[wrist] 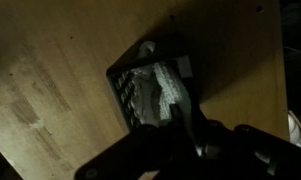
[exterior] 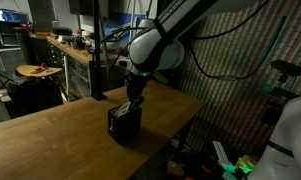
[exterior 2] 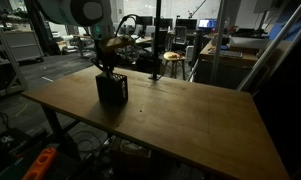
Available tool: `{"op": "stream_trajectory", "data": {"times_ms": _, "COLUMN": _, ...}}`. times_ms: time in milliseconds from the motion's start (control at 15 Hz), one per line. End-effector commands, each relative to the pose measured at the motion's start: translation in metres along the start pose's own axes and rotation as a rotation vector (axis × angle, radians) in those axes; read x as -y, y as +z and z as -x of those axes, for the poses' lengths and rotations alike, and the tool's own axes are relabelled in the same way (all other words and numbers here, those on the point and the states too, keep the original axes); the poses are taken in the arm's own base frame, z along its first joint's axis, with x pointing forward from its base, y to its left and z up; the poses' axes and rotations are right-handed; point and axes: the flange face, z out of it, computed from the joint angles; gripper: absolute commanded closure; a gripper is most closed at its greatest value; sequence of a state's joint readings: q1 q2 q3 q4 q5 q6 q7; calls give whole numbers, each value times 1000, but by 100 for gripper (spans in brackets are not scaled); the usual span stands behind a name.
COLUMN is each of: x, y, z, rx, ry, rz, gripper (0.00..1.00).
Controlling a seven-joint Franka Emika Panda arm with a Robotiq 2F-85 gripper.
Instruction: Pick up the cloth on the counter and put it in the box
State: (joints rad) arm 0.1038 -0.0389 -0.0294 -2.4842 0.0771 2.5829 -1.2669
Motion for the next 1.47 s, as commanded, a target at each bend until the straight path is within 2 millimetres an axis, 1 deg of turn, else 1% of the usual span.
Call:
{"op": "stream_trajectory", "data": {"times_ms": 0, "x": -6, "y": 2, "z": -15, "rx": -4, "ry": -7, "rz": 10, "gripper": 91}}
{"op": "stream_trajectory", "data": {"times_ms": 200, "x": -6, "y": 6, "z": -22, "rx": -4, "ry": -16, "rz": 5, "gripper": 93}}
{"op": "stream_trajectory", "data": {"times_ms": 467, "x": -10, "y": 8, "z": -26, "rx": -3, "ry": -21, "rz": 7, "gripper": 92}}
{"op": "stream_trajectory", "data": {"times_ms": 667, "x": -13, "y": 9, "z": -26, "rx": -3, "ry": -19, "rz": 4, "gripper": 92}}
{"op": "stream_trajectory", "data": {"times_ms": 867, "x": -18, "y": 4, "z": -24, "rx": -4, "ry": -14, "rz": 10, "gripper": 95}}
{"op": "stream_trajectory", "data": {"times_ms": 1067, "x": -24, "y": 0, "z": -21, "rx": -3, "ry": -6, "rz": 18, "gripper": 92}}
{"op": "stream_trajectory", "data": {"times_ms": 1200, "x": -27, "y": -1, "z": -21, "rx": -1, "ry": -3, "rz": 21, "gripper": 93}}
{"op": "stream_trajectory", "data": {"times_ms": 1400, "x": -30, "y": 2, "z": -23, "rx": -5, "ry": 2, "rz": 17, "gripper": 94}}
